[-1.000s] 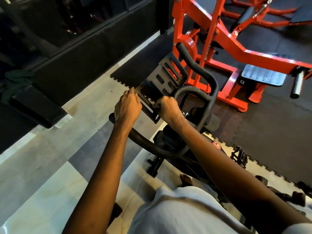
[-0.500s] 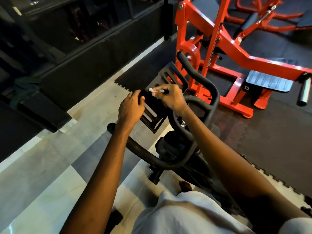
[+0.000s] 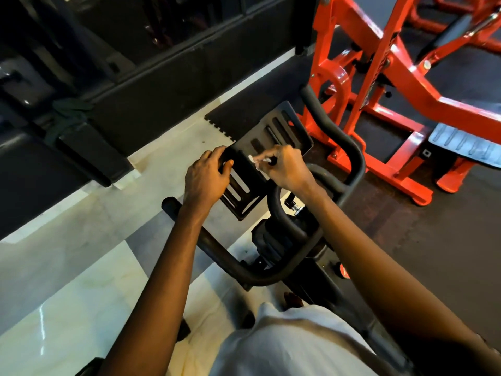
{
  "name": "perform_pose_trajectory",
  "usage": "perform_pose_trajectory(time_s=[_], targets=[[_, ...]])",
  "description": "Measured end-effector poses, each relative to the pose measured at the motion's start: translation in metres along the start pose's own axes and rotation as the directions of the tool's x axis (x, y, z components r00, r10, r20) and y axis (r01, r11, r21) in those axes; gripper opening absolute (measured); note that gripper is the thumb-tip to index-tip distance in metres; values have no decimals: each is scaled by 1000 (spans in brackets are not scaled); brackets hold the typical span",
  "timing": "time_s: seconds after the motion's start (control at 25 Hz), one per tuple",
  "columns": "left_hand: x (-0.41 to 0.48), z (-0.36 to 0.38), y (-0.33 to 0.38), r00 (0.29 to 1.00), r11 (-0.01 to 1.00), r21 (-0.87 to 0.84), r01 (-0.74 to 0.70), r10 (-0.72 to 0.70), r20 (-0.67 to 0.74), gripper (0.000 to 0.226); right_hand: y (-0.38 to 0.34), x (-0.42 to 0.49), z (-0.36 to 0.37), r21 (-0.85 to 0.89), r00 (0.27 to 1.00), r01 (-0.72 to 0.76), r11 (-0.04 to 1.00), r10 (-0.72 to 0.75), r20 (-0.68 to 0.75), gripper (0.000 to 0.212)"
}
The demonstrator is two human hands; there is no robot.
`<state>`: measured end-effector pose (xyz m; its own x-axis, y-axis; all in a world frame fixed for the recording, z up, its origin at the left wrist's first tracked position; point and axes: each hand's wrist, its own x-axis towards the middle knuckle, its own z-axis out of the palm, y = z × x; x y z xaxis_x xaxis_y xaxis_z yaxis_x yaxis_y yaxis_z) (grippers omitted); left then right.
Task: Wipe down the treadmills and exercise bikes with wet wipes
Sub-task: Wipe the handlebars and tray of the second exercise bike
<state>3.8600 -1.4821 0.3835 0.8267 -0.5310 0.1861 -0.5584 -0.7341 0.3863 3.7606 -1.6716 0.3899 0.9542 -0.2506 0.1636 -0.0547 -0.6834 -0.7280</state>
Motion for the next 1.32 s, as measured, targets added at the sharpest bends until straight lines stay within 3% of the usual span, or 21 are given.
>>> perform_pose_trajectory(time_s=[0.08, 0.2, 0.28, 0.56, 0.76, 0.96, 1.2, 1.32], targets=[[-2, 2, 0, 999, 1000, 28, 1, 0, -35, 43, -1, 4, -2, 12, 999, 27, 1000, -27, -30, 21], [-9, 5, 2, 991, 997, 73, -17, 26, -129, 44, -8, 25, 1, 63, 974, 95, 993, -80, -214, 22], [-17, 8, 4, 985, 997, 72, -7, 20, -173, 45, -9, 33, 9, 42, 964, 142, 989, -129, -231, 22], [-38, 22, 18, 980, 984, 139, 111, -84, -183, 60, 19, 3, 5, 16, 984, 176, 984, -175, -40, 22], [-37, 23, 29, 964, 956, 200, 214, -175, -198, 55, 3, 33, -1, 76, 975, 203, 976, -194, -111, 20], [-29, 26, 36, 963, 944, 237, 229, -184, -195, 57, 20, 13, -1, 58, 961, 272, 961, -274, 37, 25], [-27, 31, 41, 963, 936, 290, 202, -136, -232, 63, 34, 5, -13, 7, 955, 176, 984, -172, 240, 22], [-27, 35, 40, 954, 924, 319, 213, -126, -271, 61, 31, 17, -23, 77, 962, 172, 982, -184, 200, 16]])
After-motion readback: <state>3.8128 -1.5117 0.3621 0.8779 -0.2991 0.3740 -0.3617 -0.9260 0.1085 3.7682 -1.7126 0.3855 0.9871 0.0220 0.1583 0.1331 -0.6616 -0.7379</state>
